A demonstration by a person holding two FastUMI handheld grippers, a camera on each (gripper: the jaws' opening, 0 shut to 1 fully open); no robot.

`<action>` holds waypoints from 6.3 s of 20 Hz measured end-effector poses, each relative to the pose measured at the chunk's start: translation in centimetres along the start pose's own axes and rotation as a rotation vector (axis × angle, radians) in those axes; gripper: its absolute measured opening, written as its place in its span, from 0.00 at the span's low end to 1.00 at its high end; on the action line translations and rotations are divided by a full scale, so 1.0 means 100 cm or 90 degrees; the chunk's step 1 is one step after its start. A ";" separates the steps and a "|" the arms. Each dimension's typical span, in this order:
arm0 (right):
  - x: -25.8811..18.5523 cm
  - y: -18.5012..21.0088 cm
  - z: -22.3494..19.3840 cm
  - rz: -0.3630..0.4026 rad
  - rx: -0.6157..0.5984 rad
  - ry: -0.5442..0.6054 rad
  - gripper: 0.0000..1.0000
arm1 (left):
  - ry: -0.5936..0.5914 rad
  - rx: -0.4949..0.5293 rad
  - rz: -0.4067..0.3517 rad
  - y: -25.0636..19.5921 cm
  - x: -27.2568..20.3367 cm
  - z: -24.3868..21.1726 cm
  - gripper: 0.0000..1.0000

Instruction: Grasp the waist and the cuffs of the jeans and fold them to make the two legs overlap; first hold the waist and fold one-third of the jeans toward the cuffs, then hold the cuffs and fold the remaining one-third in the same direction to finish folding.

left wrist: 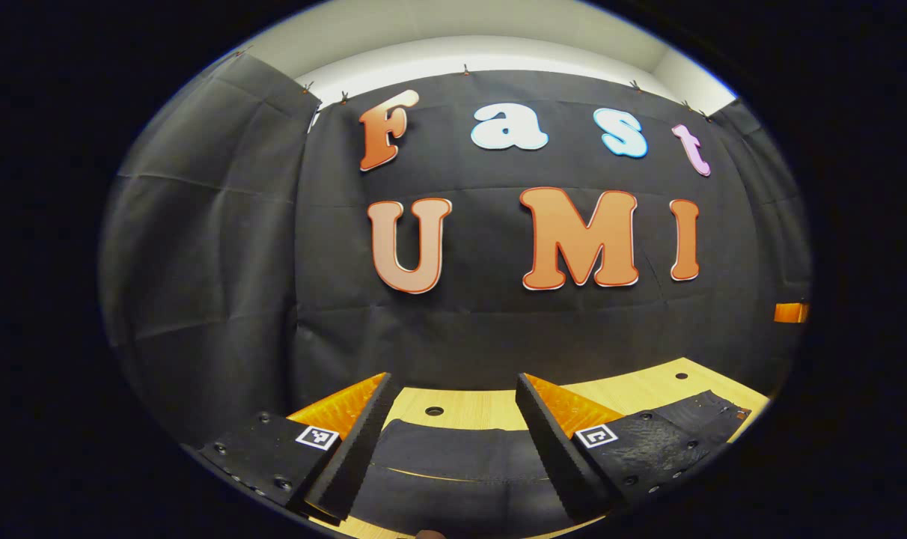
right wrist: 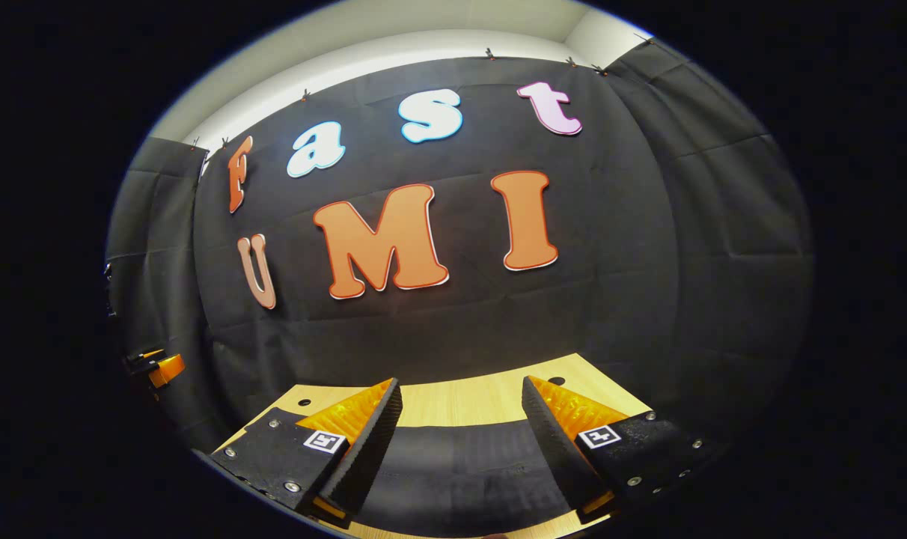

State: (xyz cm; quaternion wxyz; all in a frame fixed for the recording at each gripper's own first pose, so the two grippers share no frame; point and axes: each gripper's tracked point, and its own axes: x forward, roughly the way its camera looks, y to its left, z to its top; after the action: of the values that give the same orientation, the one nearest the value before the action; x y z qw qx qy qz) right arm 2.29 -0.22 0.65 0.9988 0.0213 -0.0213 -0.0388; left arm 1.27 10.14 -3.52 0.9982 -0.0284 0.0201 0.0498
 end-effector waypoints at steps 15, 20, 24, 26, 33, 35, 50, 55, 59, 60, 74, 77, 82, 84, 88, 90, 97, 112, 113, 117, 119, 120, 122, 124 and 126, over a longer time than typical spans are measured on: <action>0.044 0.028 -0.046 0.040 0.011 0.086 0.97 | 0.304 -0.363 0.084 0.056 0.006 -0.205 0.98; 0.058 0.033 -0.070 0.050 0.030 0.137 0.98 | 0.408 -0.534 0.190 0.073 -0.003 -0.290 0.99; 0.066 0.038 -0.079 0.048 0.030 0.170 0.98 | 0.455 -0.657 0.242 0.079 -0.007 -0.325 0.98; 0.069 0.039 -0.081 0.046 0.032 0.178 0.97 | 0.474 -0.689 0.261 0.083 -0.007 -0.333 0.99; 0.074 0.035 -0.082 0.035 0.037 0.201 0.98 | 0.511 -0.749 0.323 0.103 -0.012 -0.373 0.98; 0.074 0.032 -0.081 0.031 0.037 0.209 0.98 | 0.515 -0.758 0.334 0.108 -0.013 -0.377 0.96; 0.072 0.018 -0.077 0.012 0.077 0.223 0.97 | 0.426 -0.870 0.181 0.087 0.062 -0.374 0.78; 0.061 0.008 -0.081 0.013 0.118 0.233 0.98 | 0.463 -0.933 0.203 0.076 0.066 -0.391 0.23; 0.046 -0.018 -0.091 -0.010 0.237 0.244 0.97 | 0.458 -0.902 0.178 0.073 0.067 -0.379 0.07; 0.040 -0.023 -0.093 -0.013 0.283 0.246 0.97 | 0.457 -0.888 0.171 0.074 0.067 -0.372 0.07; -0.037 -0.168 -0.275 -0.295 0.538 0.455 0.98 | 0.473 -0.837 0.148 0.071 0.054 -0.339 0.07; -0.026 -0.180 -0.293 -0.313 0.548 0.476 0.99 | 0.474 -0.833 0.147 0.069 0.053 -0.335 0.07; -0.019 -0.197 -0.314 -0.340 0.558 0.503 0.99 | 0.475 -0.839 0.153 0.069 0.056 -0.337 0.07; -0.012 -0.194 -0.315 -0.328 0.581 0.500 0.98 | 0.475 -0.842 0.152 0.069 0.055 -0.337 0.07; -0.004 -0.198 -0.316 -0.309 0.592 0.484 0.95 | 0.478 -0.844 0.149 0.068 0.058 -0.339 0.07; -0.002 -0.198 -0.317 -0.293 0.594 0.475 0.91 | 0.478 -0.846 0.148 0.068 0.059 -0.339 0.07; 0.022 -0.183 -0.330 -0.237 0.558 0.447 0.70 | 0.482 -0.843 0.140 0.068 0.062 -0.340 0.07; 0.033 -0.163 -0.279 -0.139 0.598 0.422 0.09 | 0.479 -0.839 0.132 0.078 0.060 -0.280 0.07; 0.033 -0.165 -0.274 -0.134 0.597 0.420 0.09 | 0.490 -0.840 0.141 0.079 0.063 -0.276 0.07; 0.050 -0.170 -0.260 -0.122 0.582 0.417 0.08 | 0.593 -0.745 0.190 0.081 0.069 -0.276 0.07; 0.066 -0.171 -0.248 -0.118 0.587 0.413 0.08 | 0.637 -0.694 0.213 0.085 0.079 -0.277 0.07; 0.079 -0.169 -0.243 -0.120 0.587 0.413 0.08 | 0.655 -0.680 0.223 0.086 0.086 -0.278 0.07; 0.101 -0.169 -0.241 -0.125 0.598 0.424 0.08 | 0.702 -0.672 0.252 0.086 0.099 -0.287 0.07; 0.121 -0.172 -0.245 -0.137 0.596 0.441 0.08 | 0.771 -0.657 0.280 0.088 0.107 -0.296 0.07; 0.143 -0.173 -0.249 -0.144 0.598 0.457 0.08 | 0.833 -0.628 0.297 0.090 0.124 -0.308 0.07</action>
State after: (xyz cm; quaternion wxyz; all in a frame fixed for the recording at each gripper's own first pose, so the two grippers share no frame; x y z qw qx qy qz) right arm 16.32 -17.60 -24.35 0.8169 0.4741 0.3052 -0.1216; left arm 11.51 18.52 -35.27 0.6230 -0.4784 0.5743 0.2306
